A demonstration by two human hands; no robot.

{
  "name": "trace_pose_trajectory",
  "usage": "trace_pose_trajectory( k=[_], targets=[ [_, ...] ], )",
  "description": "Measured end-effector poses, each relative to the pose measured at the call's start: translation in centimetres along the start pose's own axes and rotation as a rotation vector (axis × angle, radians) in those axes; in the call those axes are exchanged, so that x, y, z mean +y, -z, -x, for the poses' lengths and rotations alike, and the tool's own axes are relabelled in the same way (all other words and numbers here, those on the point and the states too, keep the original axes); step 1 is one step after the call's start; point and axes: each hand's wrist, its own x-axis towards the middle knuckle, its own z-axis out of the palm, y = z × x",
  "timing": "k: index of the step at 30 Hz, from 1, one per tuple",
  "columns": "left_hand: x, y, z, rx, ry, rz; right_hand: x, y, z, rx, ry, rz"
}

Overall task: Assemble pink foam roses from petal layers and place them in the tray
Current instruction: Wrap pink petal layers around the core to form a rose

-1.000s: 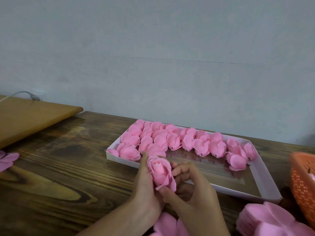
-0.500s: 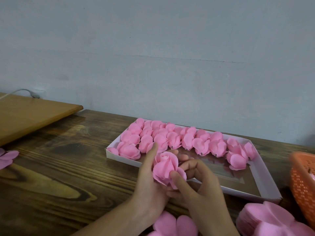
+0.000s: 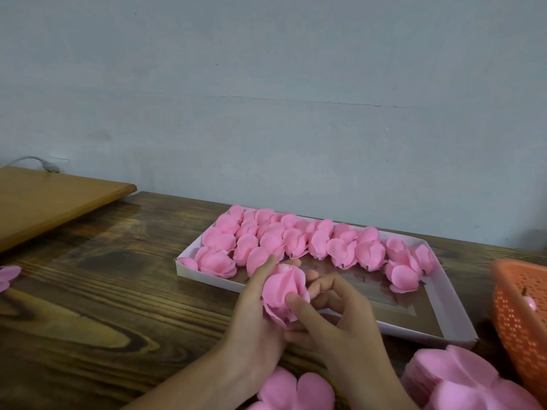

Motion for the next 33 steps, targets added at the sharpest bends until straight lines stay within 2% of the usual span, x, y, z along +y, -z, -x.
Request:
trace_pose_trajectory(
  k=[3,7,10,16,21,30,33],
  targets=[
    [0.0,0.4,-0.2,-0.051,-0.031,0.002,0.2,-0.2,0.0,-0.027,-0.014,0.018],
    [0.2,0.9,-0.8,0.074,-0.063,-0.099,0.1,-0.1,0.1,-0.094,-0.012,0.085],
    [0.4,0.7,-0.7,0.147,-0.053,-0.058,-0.1,-0.1,0.2,-0.145,-0.004,0.168],
    [0.6,0.8,-0.4,0.161,-0.012,0.024,-0.2,-0.4,0.6,-0.168,-0.026,0.208],
    [0.7,0.3,0.2,0.177,0.032,0.002,-0.3,-0.6,0.9,-0.187,-0.01,0.236],
    [1.0,0.6,0.5,0.151,-0.006,-0.024,-0.3,-0.6,0.8,-0.275,-0.127,-0.031],
    [1.4,0.4,0.8,0.003,0.058,-0.036,-0.5,-0.8,0.9,-0.237,-0.156,-0.153]
  ],
)
